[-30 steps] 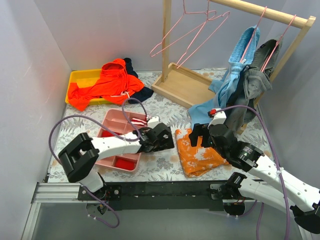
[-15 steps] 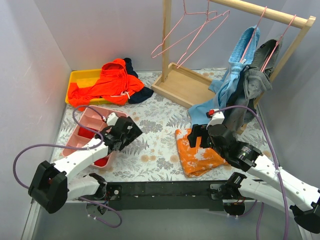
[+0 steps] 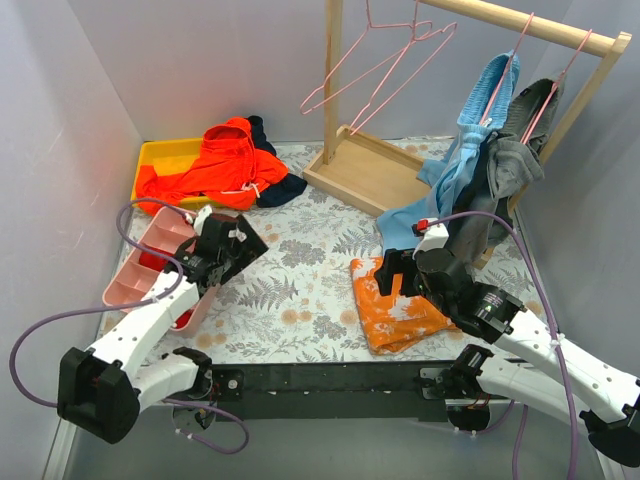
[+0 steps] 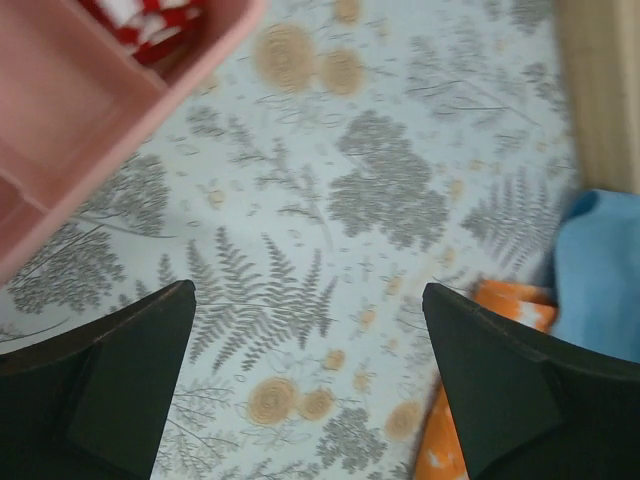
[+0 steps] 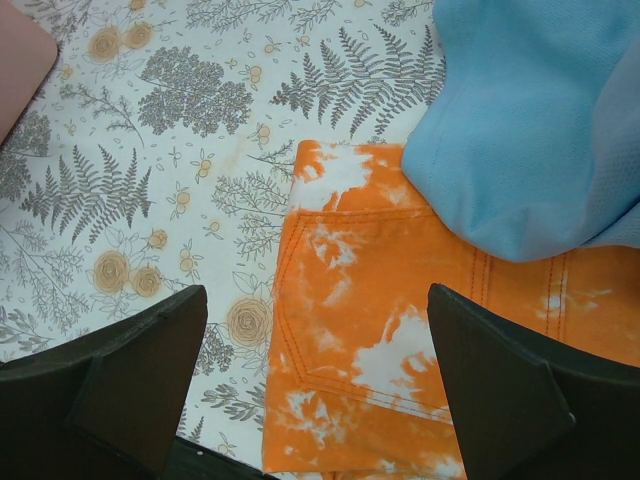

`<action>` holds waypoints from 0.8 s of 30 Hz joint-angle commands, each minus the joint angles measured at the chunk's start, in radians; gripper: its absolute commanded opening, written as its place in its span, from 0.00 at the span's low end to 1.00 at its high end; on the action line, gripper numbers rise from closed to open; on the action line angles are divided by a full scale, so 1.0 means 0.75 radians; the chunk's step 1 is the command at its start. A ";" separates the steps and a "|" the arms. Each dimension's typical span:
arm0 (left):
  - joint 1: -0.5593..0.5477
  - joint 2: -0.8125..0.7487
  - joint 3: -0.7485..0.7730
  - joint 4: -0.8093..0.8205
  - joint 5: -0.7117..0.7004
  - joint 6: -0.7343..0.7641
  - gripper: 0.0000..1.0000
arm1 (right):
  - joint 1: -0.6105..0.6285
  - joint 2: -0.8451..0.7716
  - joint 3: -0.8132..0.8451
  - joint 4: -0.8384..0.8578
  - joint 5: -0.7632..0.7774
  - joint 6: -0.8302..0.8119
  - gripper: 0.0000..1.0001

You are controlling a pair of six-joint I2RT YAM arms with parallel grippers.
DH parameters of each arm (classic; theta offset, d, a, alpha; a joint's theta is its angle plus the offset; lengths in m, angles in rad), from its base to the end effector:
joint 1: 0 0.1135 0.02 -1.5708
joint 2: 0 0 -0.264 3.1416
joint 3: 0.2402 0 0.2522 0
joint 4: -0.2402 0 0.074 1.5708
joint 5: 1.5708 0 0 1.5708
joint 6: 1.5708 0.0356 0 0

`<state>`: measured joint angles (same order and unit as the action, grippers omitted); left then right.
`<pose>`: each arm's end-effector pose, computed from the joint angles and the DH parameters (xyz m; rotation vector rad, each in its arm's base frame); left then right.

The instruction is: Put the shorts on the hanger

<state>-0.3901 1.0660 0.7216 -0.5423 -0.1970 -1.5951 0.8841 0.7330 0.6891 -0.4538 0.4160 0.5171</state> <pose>0.1987 -0.0742 0.2339 -1.5127 2.0417 -0.6200 0.1156 0.1183 0.2885 -0.1203 2.0491 0.4523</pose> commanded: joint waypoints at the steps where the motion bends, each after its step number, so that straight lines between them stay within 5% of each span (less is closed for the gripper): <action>1: -0.030 0.016 0.342 -0.064 -0.027 0.131 0.98 | 0.007 -0.006 0.016 0.038 0.004 -0.027 0.99; 10: 0.119 0.703 0.942 -0.001 -0.341 0.380 0.98 | 0.005 0.013 0.069 0.041 -0.027 -0.078 0.99; 12: 0.150 0.885 1.083 -0.011 -0.349 0.433 0.91 | 0.005 0.002 0.077 0.038 -0.033 -0.082 0.98; 18: 0.209 1.157 1.253 0.044 -0.392 0.527 0.74 | 0.003 -0.028 0.067 0.032 -0.051 -0.078 0.99; 24: 0.238 1.291 1.312 0.107 -0.349 0.556 0.68 | 0.001 -0.039 0.028 0.049 -0.084 -0.062 0.98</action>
<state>-0.2256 2.0438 1.6409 -0.5133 -0.4377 -1.2224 0.8845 0.7174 0.6994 -0.4530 0.3729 0.4679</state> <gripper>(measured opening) 0.687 0.985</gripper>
